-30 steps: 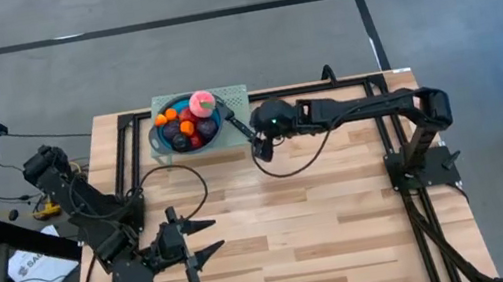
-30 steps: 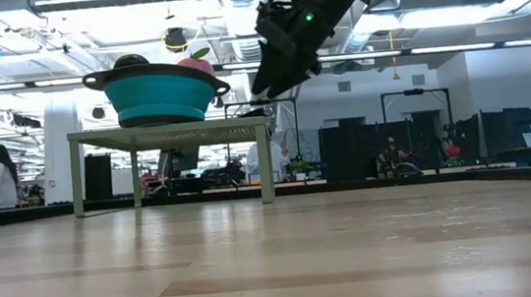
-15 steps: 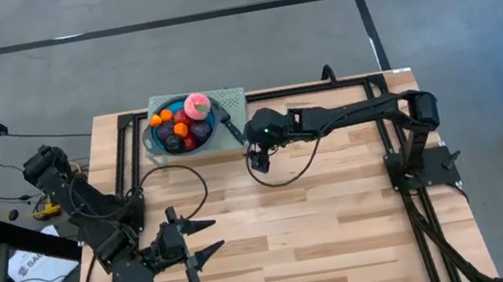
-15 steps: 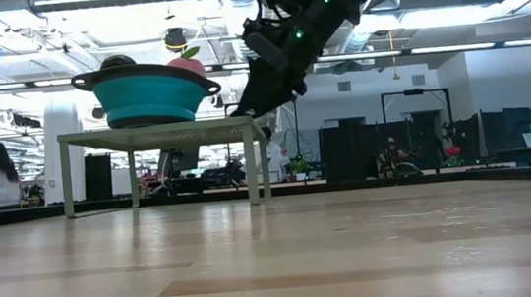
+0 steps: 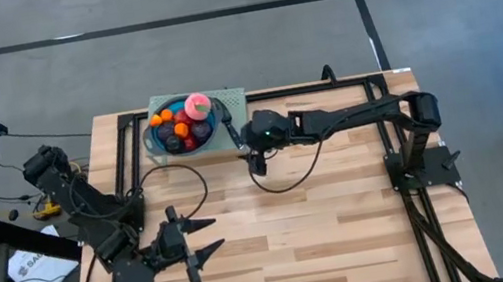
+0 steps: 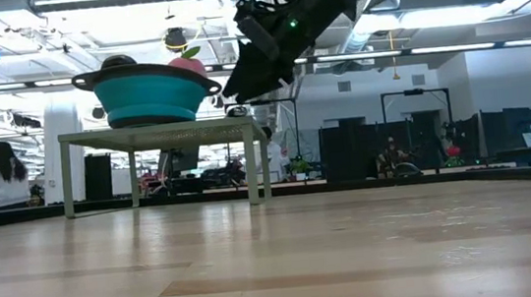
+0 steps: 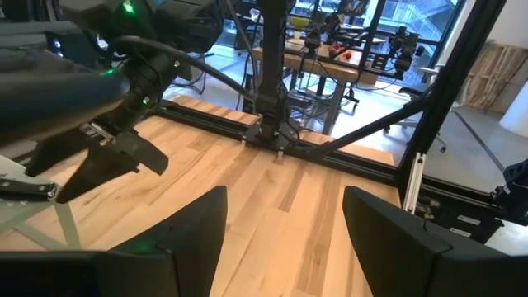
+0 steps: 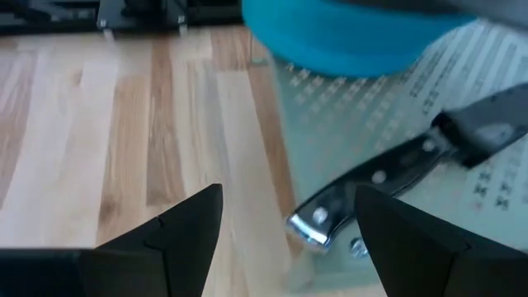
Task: Pick & Place Fruit
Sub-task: Return to Home Position
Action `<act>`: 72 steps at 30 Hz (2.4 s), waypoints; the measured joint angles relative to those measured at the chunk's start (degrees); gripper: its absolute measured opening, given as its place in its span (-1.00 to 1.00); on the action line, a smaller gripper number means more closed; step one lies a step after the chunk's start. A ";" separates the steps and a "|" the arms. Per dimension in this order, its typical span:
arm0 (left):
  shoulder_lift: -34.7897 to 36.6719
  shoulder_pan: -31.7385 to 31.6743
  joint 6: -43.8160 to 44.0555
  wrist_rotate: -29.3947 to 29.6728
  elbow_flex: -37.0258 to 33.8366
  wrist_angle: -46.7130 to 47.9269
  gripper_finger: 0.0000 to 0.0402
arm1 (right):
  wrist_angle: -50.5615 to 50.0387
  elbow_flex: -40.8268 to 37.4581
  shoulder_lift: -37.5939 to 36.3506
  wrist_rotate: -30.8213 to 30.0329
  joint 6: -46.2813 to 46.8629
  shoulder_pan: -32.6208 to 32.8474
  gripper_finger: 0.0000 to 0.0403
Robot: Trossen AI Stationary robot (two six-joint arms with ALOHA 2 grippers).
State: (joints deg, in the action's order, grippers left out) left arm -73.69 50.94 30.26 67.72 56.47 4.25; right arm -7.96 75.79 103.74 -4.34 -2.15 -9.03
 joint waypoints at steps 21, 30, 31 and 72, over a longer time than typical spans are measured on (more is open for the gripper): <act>0.00 -0.02 0.04 -0.04 0.00 0.02 0.17 | -6.98 -0.07 -1.29 0.16 -15.98 2.11 -0.66; 0.00 -0.56 0.00 -0.04 0.00 0.24 0.17 | -3.53 0.02 -0.33 0.32 -13.29 -0.84 -0.86; 0.00 -0.72 0.01 -0.04 0.00 0.26 0.17 | -3.86 0.02 -0.37 0.99 -12.94 -1.14 -0.87; 0.00 -4.52 -1.79 -0.06 0.00 0.77 0.17 | -0.63 -49.87 -84.82 1.42 9.73 22.23 -0.99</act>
State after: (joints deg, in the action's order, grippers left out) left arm -73.69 46.42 28.47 67.66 56.47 5.02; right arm -8.59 25.92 18.92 -2.92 7.58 13.20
